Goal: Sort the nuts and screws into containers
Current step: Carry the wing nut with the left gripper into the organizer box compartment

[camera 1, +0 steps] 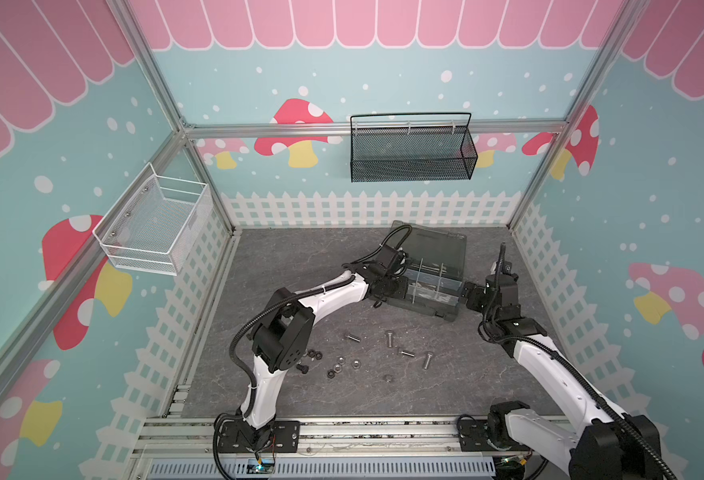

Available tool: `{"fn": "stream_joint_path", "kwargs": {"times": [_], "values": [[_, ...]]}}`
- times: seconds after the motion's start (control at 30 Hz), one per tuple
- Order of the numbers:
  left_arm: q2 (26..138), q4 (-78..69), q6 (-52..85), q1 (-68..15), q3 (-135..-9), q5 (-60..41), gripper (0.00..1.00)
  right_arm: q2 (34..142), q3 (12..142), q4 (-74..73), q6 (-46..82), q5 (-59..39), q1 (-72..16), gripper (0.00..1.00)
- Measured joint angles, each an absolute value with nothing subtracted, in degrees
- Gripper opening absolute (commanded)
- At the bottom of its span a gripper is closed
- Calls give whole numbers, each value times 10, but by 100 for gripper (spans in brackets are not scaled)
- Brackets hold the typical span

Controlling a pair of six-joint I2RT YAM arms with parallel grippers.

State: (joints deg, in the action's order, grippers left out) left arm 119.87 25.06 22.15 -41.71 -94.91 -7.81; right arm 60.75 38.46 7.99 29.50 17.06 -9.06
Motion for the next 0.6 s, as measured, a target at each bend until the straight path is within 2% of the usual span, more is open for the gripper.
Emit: {"fn": "stream_joint_path", "kwargs": {"times": [0.23,0.5,0.6], "values": [[1239,262,172,-417,-986,-82,13,607,385,82,297,171,-91,98],[1252,277,139,-417,-987,-74,39,613,385,82,298,171,-91,98],[1252,277,134,-417,-987,-71,42,614,385,84,299,171,-91,98]]}}
